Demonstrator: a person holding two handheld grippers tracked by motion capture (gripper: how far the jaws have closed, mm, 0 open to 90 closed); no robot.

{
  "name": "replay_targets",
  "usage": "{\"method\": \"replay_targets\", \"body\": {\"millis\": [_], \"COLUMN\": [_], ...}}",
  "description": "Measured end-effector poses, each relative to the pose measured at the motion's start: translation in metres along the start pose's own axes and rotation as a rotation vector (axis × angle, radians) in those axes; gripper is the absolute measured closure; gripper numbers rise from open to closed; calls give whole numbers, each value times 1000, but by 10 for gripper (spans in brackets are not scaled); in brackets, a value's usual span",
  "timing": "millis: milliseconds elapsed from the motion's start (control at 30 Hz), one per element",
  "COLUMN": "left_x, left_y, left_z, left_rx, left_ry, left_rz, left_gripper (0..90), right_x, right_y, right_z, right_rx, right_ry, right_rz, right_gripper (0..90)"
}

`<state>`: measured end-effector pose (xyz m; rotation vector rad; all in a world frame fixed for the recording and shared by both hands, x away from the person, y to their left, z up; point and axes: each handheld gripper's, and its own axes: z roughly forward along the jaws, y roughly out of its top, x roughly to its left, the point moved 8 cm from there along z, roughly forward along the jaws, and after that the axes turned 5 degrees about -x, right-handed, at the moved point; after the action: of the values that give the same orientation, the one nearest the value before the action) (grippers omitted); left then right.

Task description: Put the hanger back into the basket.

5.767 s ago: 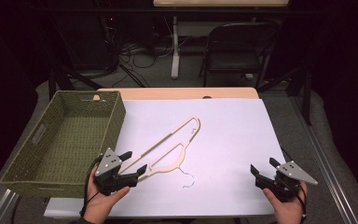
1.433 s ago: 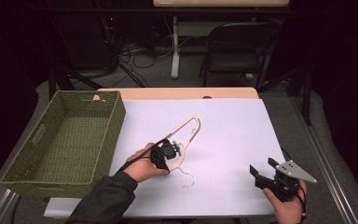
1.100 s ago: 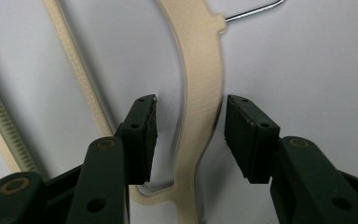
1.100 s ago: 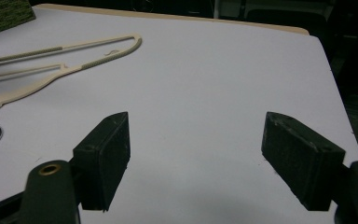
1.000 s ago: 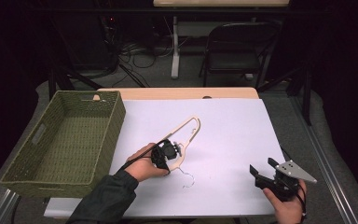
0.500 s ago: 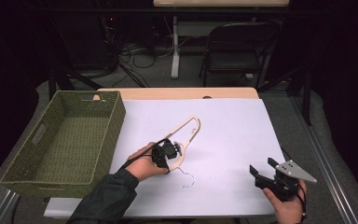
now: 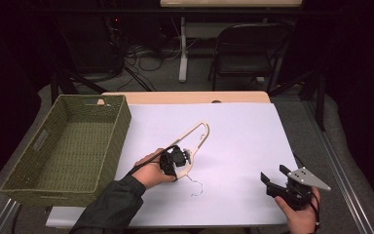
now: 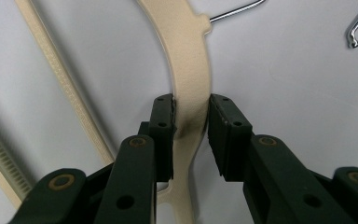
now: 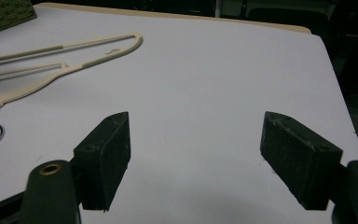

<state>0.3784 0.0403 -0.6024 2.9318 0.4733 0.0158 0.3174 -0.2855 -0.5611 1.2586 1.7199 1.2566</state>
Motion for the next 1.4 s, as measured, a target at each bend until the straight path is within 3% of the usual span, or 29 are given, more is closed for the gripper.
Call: {"method": "replay_targets", "body": {"millis": [533,1000,1400], "left_x": [0,3,2], "left_y": [2,3,5], "left_z": [0,0,-1], "left_rx": [45,70,64], "left_ry": [-27,-78,-91], "left_rz": [25,22,10], "left_gripper": [740,742,745], "right_x": [0,0,1], "right_y": [0,-1,-1], "right_z": [-1,0,0], "right_rx": [8,9,11], "right_ry": [2,3,5], "right_rz": [0,-3,-1], "right_gripper": [245,245,246]}}
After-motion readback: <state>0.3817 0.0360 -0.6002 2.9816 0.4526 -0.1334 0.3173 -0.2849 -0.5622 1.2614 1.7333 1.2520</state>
